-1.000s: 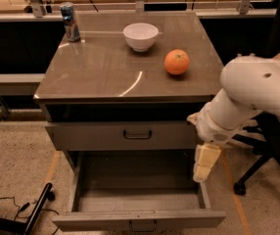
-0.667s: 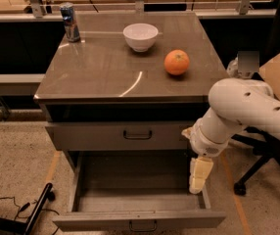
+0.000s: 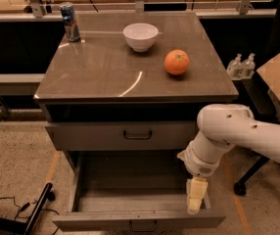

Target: Close middle drawer

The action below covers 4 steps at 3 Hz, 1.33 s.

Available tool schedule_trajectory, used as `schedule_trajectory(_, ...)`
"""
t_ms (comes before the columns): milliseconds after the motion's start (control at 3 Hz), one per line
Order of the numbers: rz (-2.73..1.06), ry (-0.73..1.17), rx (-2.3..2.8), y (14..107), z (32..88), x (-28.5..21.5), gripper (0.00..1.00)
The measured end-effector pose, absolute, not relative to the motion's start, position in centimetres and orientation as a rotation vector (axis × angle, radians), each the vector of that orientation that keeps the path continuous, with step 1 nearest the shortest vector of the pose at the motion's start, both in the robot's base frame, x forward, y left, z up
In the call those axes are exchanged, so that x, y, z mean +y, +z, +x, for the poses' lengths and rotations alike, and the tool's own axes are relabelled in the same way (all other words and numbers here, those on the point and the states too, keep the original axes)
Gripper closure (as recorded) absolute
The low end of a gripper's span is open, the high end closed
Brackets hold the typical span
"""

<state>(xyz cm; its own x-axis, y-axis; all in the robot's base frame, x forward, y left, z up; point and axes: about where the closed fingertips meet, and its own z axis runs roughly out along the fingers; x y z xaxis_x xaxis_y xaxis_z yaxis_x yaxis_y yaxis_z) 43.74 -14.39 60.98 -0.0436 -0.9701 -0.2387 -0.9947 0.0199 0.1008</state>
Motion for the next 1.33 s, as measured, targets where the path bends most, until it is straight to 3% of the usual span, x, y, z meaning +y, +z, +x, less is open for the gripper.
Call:
schedule_trajectory(333, -2.146, 0.467, 2.202, 56.8, 41.6, -14.0, 0.0)
schedule_trajectory(1000, -2.148, 0.444, 2.177, 55.2, 41.6, -13.8, 0.0)
schedule_trajectory(1333, -2.147, 0.435, 2.164, 53.2, 41.6, -13.8, 0.19)
